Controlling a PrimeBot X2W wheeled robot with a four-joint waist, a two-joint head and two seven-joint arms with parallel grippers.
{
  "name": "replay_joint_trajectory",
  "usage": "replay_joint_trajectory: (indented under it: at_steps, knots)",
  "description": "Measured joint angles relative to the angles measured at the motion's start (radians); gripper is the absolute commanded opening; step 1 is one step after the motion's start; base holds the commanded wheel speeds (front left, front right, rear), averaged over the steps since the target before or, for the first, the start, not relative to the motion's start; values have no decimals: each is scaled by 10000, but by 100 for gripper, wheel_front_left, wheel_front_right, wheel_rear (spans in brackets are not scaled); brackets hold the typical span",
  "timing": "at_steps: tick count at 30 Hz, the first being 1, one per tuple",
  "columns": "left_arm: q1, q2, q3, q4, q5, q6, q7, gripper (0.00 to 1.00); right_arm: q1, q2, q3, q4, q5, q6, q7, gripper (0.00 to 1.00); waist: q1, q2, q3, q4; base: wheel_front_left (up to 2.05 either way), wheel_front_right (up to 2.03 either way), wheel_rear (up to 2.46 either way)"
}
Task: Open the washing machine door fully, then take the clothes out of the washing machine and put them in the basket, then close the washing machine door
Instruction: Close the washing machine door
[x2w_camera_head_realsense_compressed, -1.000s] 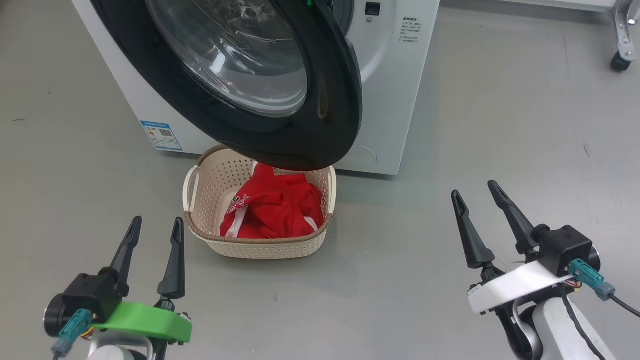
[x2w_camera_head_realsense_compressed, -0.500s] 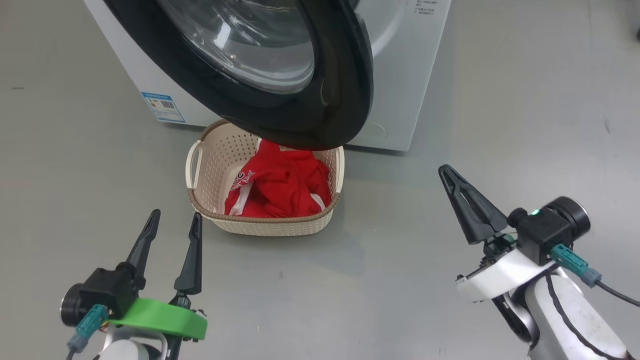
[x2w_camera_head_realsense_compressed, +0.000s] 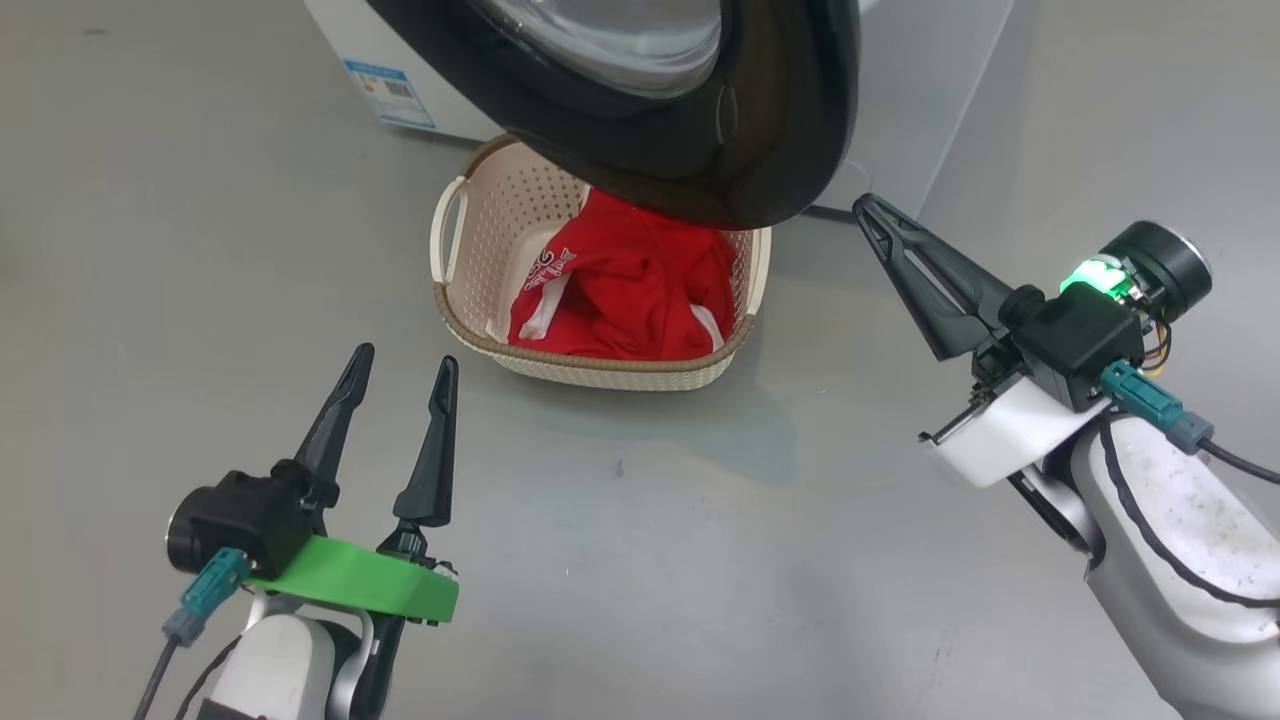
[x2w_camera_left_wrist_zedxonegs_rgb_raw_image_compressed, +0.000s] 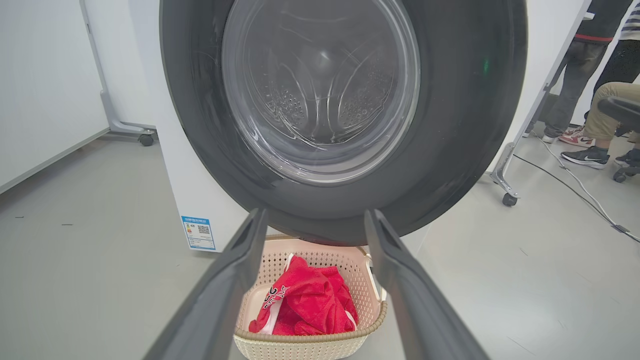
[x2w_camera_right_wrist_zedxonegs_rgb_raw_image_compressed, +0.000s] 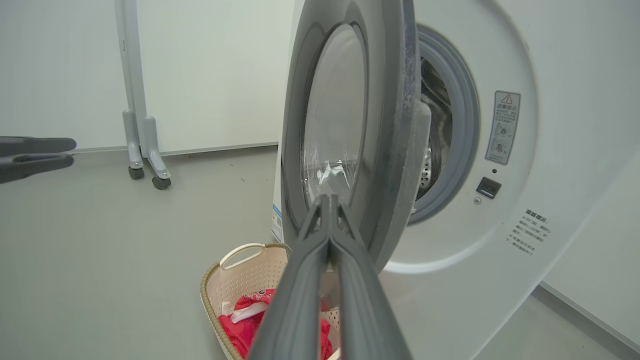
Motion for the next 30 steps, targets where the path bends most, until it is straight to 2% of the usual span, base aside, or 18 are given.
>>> replay_joint_trajectory:
  at_steps: [11, 18, 30]
  knots:
    - [-518, -65, -48, 71, -307, -58, 0, 100, -1373, -458, 297, 286, 362, 0, 441, 0, 0, 0, 1124, 895, 0, 0, 0]
    - [-815, -96, -288, 79, -943, -58, 0, 100, -2019, -761, 182, 742, 731, 0, 470, 0, 0, 0, 1674, 1313, 0, 0, 0]
    - [-1010, -125, -464, 73, -1197, -42, 0, 100, -3058, -926, -107, 1239, 922, 88, 771, 0, 0, 0, 2186, 1569, 0, 0, 0]
